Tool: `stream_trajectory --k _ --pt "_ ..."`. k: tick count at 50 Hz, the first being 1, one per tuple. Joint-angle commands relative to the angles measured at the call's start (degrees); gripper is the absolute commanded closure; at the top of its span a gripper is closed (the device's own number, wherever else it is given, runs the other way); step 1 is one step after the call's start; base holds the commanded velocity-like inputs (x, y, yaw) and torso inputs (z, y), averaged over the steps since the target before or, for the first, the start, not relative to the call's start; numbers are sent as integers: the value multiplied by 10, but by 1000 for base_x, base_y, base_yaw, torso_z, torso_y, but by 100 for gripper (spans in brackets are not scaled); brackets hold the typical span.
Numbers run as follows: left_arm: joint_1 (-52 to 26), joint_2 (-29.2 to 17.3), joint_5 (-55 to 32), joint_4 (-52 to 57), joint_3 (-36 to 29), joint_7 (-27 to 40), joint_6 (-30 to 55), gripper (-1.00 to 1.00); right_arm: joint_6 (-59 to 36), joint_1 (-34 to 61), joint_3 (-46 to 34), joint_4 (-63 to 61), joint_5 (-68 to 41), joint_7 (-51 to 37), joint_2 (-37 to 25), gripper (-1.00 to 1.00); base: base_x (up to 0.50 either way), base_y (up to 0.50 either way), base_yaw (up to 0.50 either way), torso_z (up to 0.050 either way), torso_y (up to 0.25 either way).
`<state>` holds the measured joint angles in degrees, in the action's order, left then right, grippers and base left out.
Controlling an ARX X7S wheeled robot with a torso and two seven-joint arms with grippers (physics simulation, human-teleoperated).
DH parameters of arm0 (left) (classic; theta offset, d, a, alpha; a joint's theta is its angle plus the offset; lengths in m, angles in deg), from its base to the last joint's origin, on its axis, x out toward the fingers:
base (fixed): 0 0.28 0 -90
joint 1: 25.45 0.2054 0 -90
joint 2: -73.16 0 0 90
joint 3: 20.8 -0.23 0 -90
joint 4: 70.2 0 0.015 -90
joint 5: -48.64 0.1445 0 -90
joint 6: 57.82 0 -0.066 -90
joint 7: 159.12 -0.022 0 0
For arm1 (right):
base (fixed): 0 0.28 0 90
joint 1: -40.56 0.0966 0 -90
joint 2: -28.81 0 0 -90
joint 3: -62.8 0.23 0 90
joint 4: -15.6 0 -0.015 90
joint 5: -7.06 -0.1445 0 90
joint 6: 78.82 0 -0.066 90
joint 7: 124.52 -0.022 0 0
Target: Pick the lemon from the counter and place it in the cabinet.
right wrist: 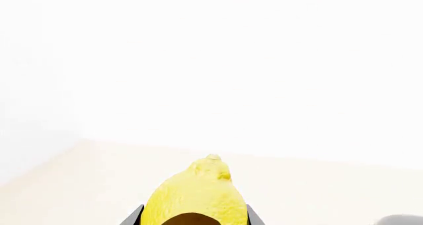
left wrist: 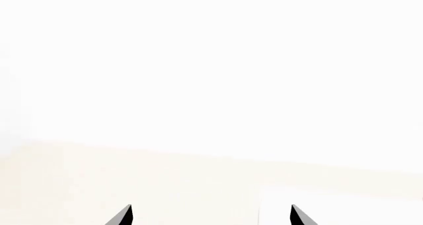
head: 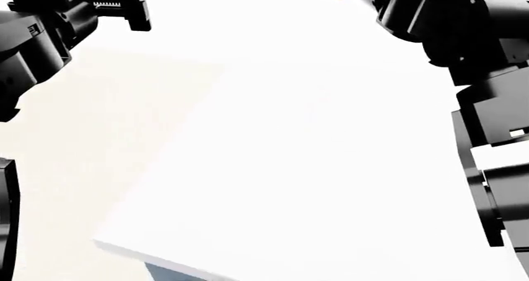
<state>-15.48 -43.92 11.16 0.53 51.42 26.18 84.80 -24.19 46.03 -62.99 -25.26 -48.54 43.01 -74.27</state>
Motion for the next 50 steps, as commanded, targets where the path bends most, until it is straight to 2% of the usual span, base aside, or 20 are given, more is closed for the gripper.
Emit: stream_trajectory --k 1,50 --pt "0 0 -1 0 -1 0 0 -100 -3 -1 1 -7 7 5 -2 100 0 0 500 0 0" --pt "0 -1 -5 -1 -1 3 -1 -100 -15 -6 1 -24 -3 1 -7 100 0 0 500 0 0"
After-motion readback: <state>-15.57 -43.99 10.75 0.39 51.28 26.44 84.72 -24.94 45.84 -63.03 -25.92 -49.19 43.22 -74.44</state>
